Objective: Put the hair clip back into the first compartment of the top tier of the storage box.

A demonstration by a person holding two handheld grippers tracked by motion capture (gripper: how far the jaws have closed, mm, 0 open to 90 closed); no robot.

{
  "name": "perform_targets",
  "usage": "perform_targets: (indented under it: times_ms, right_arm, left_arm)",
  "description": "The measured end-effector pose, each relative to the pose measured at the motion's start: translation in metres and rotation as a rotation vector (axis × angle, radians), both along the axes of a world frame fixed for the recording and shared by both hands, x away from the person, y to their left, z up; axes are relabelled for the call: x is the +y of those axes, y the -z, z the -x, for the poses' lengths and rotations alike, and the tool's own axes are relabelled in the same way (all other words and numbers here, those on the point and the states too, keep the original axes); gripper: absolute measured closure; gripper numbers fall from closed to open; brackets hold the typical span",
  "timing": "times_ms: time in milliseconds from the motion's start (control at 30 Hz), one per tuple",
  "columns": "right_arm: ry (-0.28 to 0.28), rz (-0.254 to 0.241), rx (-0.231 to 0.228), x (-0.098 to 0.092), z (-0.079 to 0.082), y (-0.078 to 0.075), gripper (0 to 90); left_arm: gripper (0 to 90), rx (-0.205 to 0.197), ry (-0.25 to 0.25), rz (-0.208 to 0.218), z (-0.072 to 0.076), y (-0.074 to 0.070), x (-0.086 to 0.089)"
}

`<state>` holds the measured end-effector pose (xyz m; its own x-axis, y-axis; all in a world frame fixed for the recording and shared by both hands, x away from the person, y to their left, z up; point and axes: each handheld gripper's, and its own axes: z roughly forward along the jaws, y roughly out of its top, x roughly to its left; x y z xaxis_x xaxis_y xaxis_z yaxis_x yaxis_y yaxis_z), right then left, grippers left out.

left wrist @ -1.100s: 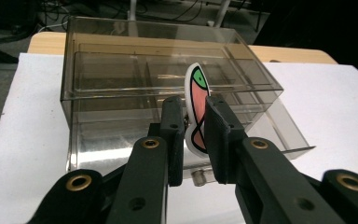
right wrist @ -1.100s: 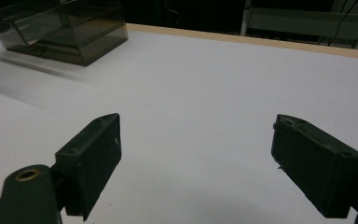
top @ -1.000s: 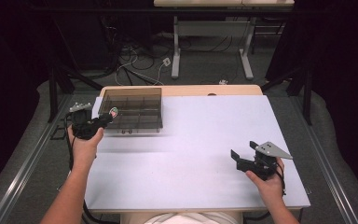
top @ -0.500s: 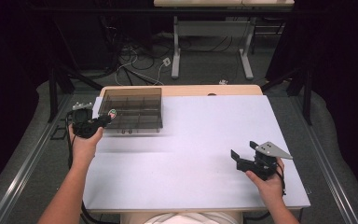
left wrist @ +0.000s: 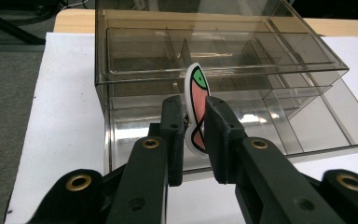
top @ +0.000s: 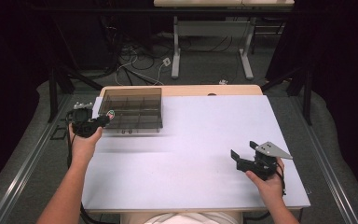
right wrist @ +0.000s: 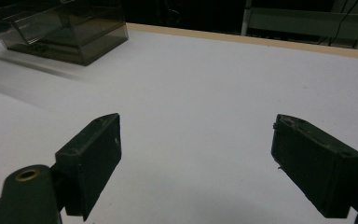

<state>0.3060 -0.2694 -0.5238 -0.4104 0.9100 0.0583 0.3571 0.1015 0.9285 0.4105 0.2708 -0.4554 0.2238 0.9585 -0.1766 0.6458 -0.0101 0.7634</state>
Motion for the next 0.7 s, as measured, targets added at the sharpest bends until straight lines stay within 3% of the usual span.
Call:
perform_targets:
  times_ms: [233, 700]
  right_arm:
    - [0.001, 0.002, 0.005, 0.0001, 0.0001, -0.0001, 15.7]
    - [0.000, 0.002, 0.005, 0.0001, 0.0000, 0.0000, 15.7]
  left_arm:
    - [77.9, 0.013, 0.003, -0.027, -0.0034, 0.0026, 0.0009]
    - [77.8, 0.029, -0.015, -0.035, -0.0091, 0.0072, 0.0014]
